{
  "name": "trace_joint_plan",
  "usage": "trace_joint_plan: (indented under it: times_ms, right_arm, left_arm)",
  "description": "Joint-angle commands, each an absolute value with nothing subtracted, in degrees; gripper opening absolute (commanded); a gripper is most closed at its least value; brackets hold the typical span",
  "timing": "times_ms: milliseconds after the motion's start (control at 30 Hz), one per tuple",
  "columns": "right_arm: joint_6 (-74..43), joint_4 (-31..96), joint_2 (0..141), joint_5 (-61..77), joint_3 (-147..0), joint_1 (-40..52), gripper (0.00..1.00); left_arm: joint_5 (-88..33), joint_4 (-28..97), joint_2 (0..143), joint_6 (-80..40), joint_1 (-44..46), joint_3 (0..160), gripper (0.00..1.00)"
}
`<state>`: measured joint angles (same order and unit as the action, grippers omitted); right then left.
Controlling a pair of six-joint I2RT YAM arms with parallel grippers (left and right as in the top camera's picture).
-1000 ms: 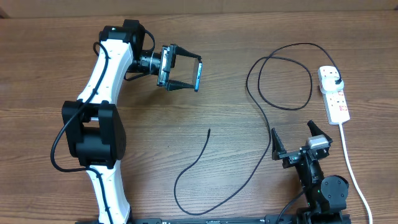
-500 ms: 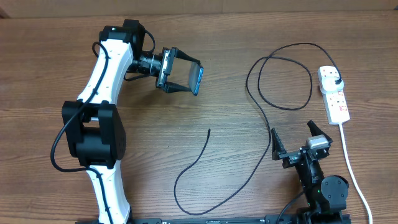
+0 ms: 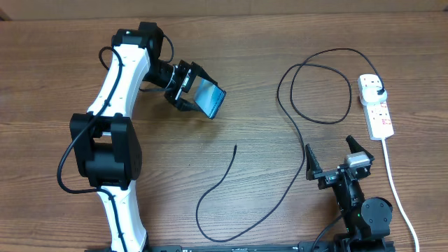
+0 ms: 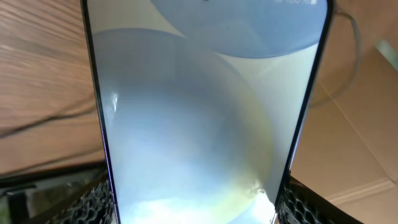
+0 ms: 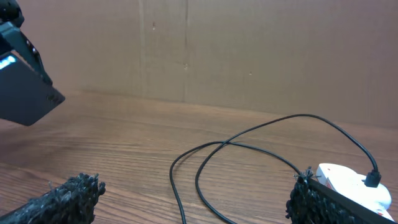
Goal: Plug charger to phone and switch on socket
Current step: 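Tilt the held phone toward the right and raise the right arm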
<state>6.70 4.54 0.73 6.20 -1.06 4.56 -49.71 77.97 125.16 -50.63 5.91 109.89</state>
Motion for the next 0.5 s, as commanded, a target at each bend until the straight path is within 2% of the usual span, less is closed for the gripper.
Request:
trace_joint_plan:
  times_ms: [0, 267, 467]
  right_arm:
    - [6.9, 4.3, 0.1, 6.5, -0.4, 4.8, 1.0]
    - [7.4, 4.1, 0.1, 6.2, -0.4, 4.8, 1.0]
    - [9.5, 3.0, 0.1, -0.4, -0.4, 4.8, 1.0]
  left_arm:
    - [-44.7, 78.0, 125.6, -49.7, 6.5, 111.7, 0.04]
    - [-41.3, 78.6, 125.6, -49.7, 6.5, 111.7, 0.04]
    - [-41.3, 79.1, 125.6, -49.7, 6.5, 111.7, 0.04]
